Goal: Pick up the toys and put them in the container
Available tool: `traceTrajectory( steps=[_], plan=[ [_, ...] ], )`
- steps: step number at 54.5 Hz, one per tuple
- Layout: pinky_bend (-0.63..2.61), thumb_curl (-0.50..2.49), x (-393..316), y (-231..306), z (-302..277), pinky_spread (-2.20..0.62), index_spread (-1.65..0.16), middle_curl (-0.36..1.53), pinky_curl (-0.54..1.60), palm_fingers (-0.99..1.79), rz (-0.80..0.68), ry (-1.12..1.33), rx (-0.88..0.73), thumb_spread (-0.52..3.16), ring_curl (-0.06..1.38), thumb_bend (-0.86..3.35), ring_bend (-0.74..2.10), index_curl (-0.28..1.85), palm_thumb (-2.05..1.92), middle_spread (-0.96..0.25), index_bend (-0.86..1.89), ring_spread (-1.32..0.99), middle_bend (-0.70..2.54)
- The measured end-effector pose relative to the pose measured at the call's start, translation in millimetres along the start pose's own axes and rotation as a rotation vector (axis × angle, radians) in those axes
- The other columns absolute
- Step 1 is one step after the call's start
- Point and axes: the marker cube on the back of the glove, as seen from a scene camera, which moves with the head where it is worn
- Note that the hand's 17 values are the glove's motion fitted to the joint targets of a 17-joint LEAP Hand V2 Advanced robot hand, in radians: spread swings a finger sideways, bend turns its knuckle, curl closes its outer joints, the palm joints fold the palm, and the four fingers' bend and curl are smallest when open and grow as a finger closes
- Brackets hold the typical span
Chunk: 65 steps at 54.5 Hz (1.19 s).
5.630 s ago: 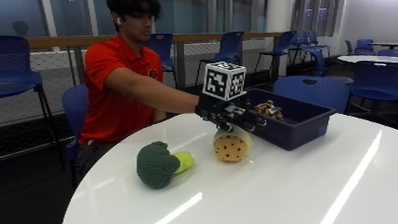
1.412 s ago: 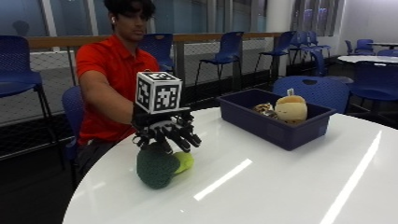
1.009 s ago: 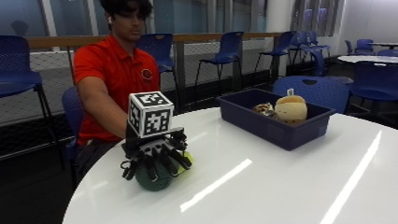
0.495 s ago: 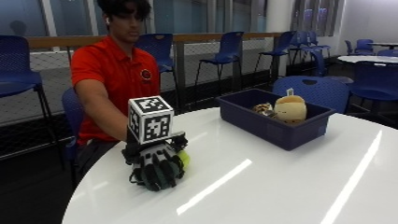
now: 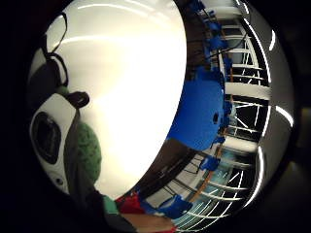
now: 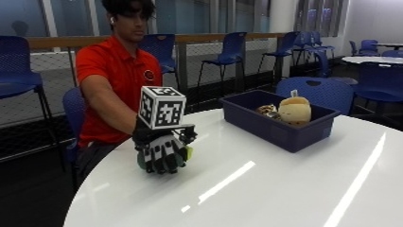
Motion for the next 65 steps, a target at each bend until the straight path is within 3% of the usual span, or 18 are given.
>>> traceTrajectory(
  steps=[16, 35, 50, 65],
  plan=[
    [0.93, 0.73, -80.8, -0.4, -94.8, -0.46, -0.46, 0.51, 0.39, 1.09, -0.104, -0.061, 0.067, 0.72, 0.49, 0.25, 0.86, 0.61, 0.73, -0.53, 0.36, -0.54, 0.51],
    [0.94, 0.87, -250.0, 21.4, -192.7, -0.46, -0.49, 0.62, 0.42, 1.01, -0.315, -0.072, 0.132, 0.59, 0.52, 0.22, 0.88, 0.83, 0.72, -0.56, 0.34, -0.55, 0.52],
    [0.97, 0.96, -342.0, 43.9, -225.3, -0.46, -0.52, 0.71, 0.43, 0.97, -0.421, -0.060, 0.182, 0.55, 0.55, 0.21, 0.89, 0.98, 0.71, -0.58, 0.28, -0.56, 0.49],
    [0.98, 1.03, -381.4, 45.9, -236.0, -0.45, -0.55, 0.78, 0.44, 0.95, -0.431, -0.059, 0.176, 0.55, 0.56, 0.19, 0.89, 1.12, 0.69, -0.61, 0.22, -0.57, 0.45]
  ],
)
